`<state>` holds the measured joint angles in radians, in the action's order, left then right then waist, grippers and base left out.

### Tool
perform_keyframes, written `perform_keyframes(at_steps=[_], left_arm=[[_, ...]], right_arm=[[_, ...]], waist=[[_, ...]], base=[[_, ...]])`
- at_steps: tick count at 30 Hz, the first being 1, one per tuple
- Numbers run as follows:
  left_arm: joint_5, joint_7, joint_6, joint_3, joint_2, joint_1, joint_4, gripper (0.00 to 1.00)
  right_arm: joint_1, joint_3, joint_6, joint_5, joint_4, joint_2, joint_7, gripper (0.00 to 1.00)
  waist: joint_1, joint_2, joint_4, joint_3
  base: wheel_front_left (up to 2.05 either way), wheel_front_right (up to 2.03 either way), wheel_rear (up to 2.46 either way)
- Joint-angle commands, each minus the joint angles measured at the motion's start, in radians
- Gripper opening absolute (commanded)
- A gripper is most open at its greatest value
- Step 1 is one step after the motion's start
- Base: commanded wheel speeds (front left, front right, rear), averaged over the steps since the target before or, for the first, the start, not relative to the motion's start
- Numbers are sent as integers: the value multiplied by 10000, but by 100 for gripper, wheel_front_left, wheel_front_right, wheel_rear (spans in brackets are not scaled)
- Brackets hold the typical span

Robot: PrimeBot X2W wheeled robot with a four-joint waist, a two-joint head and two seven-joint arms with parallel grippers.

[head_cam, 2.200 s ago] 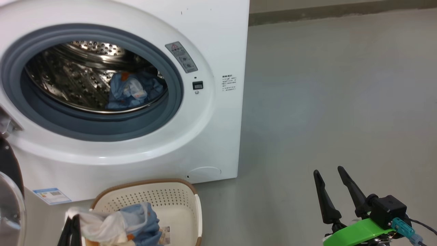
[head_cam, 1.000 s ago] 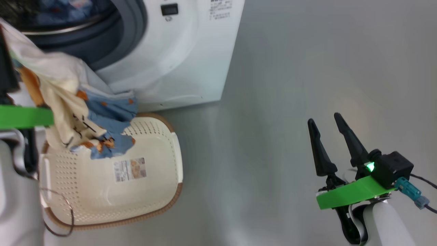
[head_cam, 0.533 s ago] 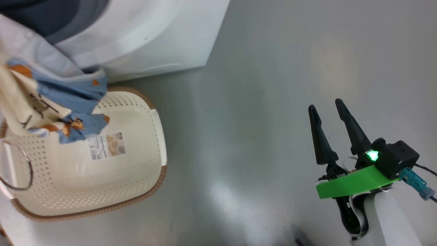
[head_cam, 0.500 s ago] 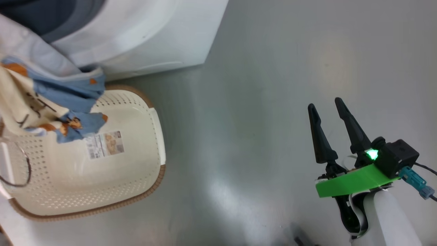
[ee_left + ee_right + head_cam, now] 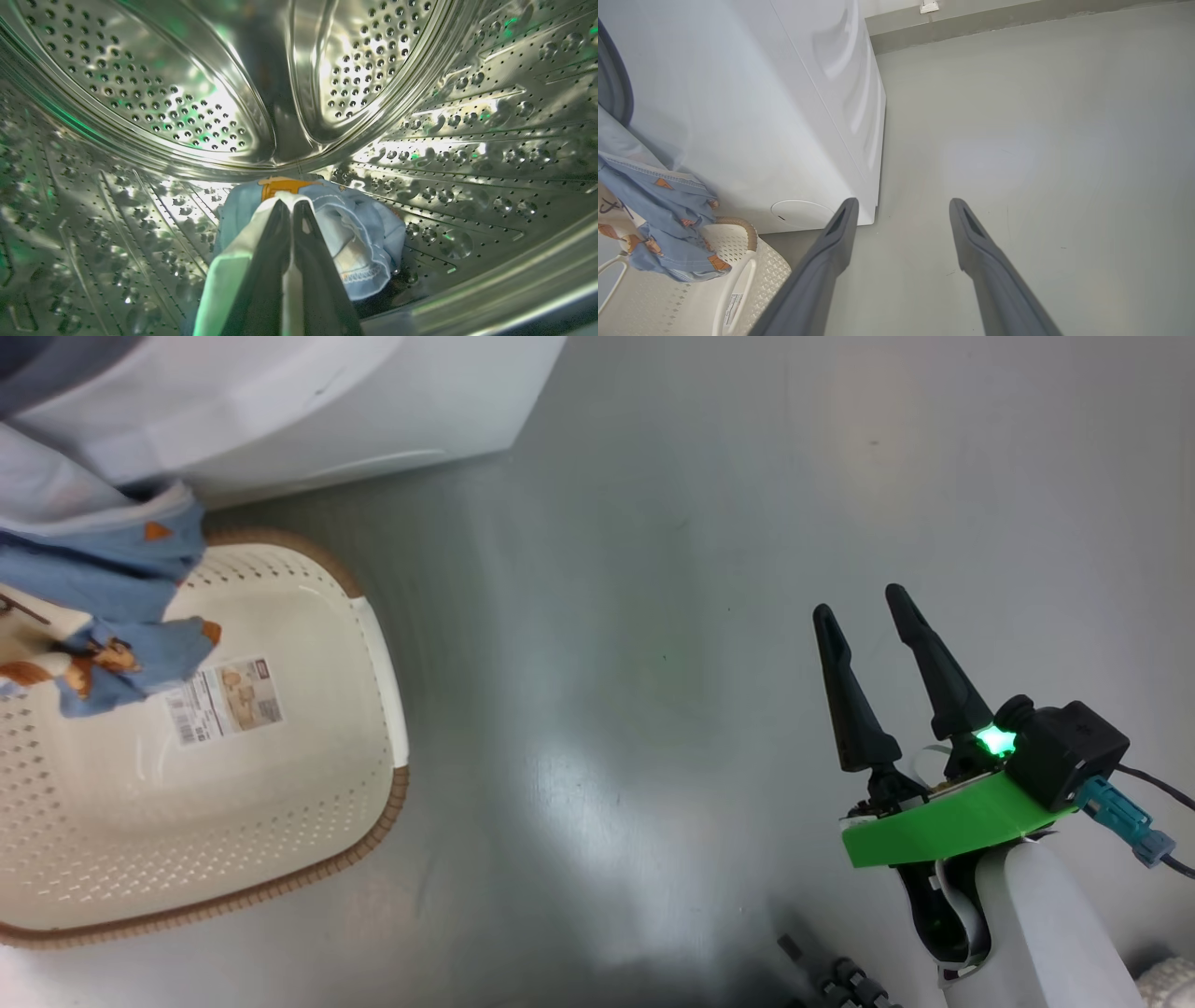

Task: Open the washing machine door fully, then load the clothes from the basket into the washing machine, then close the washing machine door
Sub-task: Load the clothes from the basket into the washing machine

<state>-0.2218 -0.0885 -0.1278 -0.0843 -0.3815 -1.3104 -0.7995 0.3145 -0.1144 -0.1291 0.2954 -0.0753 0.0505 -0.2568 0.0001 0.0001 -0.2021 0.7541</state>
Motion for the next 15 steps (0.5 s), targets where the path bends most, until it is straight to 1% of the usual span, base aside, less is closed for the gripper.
perform_keyframes(at_steps=[1, 2, 5, 9, 10, 15], left_arm=[[-190, 174, -28, 26, -568, -317, 89, 0], [-436, 475, -28, -194, -620, -681, -52, 0], [-842, 820, -28, -585, -773, -1166, -90, 0], [-1485, 1203, -28, -854, -1023, -1720, -56, 0], [-1485, 1203, -28, -854, -1023, -1720, -56, 0], [-2138, 1573, -28, -1429, -1285, -2313, 243, 0]], right_arm=[[-108, -212, -16, 77, 228, -3, -49, 100], [-105, -208, -16, 136, 252, -3, -49, 100], [-90, -221, -16, 229, 277, -3, -49, 100], [-5, -327, -16, 367, 301, -3, -49, 100], [-5, -327, -16, 367, 301, -3, -49, 100], [226, -470, -16, 558, 352, -3, -49, 100]], waist=[[-1, -1, -126, 270], [-1, -1, -158, 486], [-1, -1, -202, 805], [-1, -1, -246, 1212], [-1, -1, -246, 1212], [-1, -1, -303, 1655]], base=[[0, 0, 0], [0, 0, 0], [0, 0, 0], [0, 0, 0], [0, 0, 0], [0, 0, 0]])
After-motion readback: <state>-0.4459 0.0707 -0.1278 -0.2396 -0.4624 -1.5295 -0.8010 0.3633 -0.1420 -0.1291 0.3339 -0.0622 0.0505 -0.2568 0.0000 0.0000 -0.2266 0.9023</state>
